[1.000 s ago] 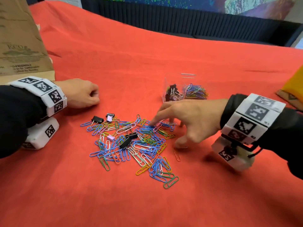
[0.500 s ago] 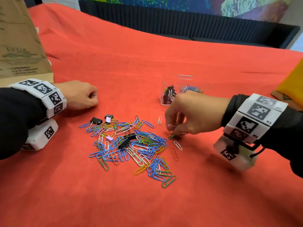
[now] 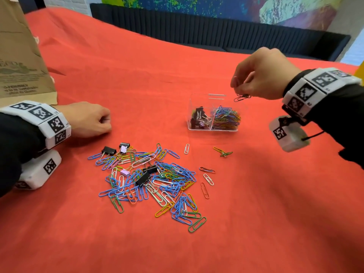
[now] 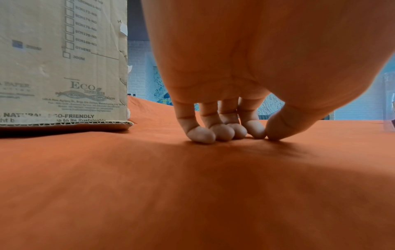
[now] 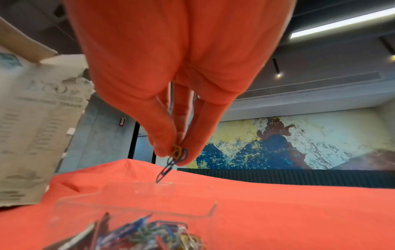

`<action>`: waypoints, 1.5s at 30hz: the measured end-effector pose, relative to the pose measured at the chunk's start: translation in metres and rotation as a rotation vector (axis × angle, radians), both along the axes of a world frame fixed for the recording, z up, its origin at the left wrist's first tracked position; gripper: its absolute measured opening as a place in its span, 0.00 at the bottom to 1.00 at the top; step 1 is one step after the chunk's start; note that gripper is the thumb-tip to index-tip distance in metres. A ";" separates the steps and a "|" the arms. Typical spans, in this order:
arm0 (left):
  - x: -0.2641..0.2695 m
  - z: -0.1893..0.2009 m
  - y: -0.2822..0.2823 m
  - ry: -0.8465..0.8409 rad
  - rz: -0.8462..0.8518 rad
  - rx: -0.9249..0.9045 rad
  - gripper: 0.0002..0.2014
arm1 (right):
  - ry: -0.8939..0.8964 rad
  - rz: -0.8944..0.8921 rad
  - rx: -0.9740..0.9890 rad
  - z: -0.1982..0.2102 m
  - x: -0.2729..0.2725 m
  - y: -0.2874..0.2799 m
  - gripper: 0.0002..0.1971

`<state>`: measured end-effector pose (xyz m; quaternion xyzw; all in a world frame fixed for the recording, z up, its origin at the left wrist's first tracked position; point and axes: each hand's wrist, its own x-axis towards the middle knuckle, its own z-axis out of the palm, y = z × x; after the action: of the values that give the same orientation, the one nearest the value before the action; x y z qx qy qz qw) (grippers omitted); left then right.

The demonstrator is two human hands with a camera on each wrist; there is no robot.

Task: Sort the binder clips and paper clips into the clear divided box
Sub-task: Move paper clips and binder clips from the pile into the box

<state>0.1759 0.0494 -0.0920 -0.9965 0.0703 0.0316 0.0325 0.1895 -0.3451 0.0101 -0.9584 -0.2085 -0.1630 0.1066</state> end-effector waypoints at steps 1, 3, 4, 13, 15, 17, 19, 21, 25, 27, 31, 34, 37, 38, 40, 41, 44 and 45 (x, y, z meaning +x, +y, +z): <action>0.000 0.000 0.000 0.001 0.001 0.002 0.09 | -0.003 -0.009 -0.002 -0.003 0.004 0.001 0.10; -0.001 0.001 -0.001 0.003 0.003 0.007 0.09 | 0.009 -0.013 -0.016 -0.010 0.011 0.004 0.09; -0.001 0.001 -0.001 0.001 0.004 0.008 0.09 | 0.014 -0.011 -0.024 -0.014 0.014 0.005 0.09; 0.001 0.001 0.002 0.008 -0.009 0.003 0.09 | 0.026 -0.024 -0.027 -0.017 0.011 -0.001 0.13; 0.001 0.001 0.001 0.008 -0.013 0.007 0.10 | 0.037 -0.023 -0.031 -0.016 0.007 -0.001 0.14; 0.000 0.001 0.001 0.009 -0.010 0.009 0.10 | 0.081 -0.026 -0.054 -0.018 0.003 0.001 0.17; -0.001 0.001 0.000 0.010 -0.005 0.009 0.09 | 0.165 -0.031 -0.113 -0.023 0.000 0.004 0.24; -0.002 0.002 -0.001 0.006 -0.005 0.011 0.09 | 0.238 -0.026 -0.179 -0.029 -0.001 0.006 0.30; -0.003 0.002 -0.001 -0.001 -0.003 0.016 0.09 | 0.225 -0.030 -0.238 -0.030 0.000 0.006 0.31; -0.003 0.001 -0.001 0.002 -0.003 0.008 0.09 | 0.183 -0.027 -0.193 -0.025 -0.002 0.004 0.29; -0.003 0.003 -0.001 0.008 0.000 0.012 0.09 | 0.099 0.057 -0.084 -0.016 -0.021 0.006 0.19; -0.003 0.002 -0.002 0.004 -0.005 0.013 0.09 | 0.258 0.179 -0.164 -0.025 -0.043 0.015 0.16; -0.002 0.002 -0.001 0.003 -0.003 0.012 0.09 | 0.480 0.239 -0.367 -0.043 -0.054 0.022 0.22; -0.002 0.002 -0.001 0.005 -0.001 0.013 0.09 | 0.495 0.248 -0.406 -0.050 -0.055 0.023 0.23; -0.002 0.002 -0.002 0.006 0.002 0.016 0.09 | 0.456 0.256 -0.424 -0.060 -0.057 0.025 0.20; -0.002 0.002 -0.002 0.005 0.001 0.017 0.09 | 0.425 0.258 -0.417 -0.064 -0.058 0.027 0.17; -0.002 0.001 -0.001 0.008 0.002 0.013 0.09 | 0.388 0.280 -0.383 -0.070 -0.061 0.034 0.11; -0.002 0.002 -0.001 0.007 0.004 0.013 0.10 | 0.389 0.288 -0.379 -0.070 -0.063 0.037 0.11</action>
<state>0.1734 0.0487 -0.0903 -0.9963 0.0683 0.0358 0.0385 0.1270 -0.3080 -0.0598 -0.9351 -0.3444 0.0822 -0.0142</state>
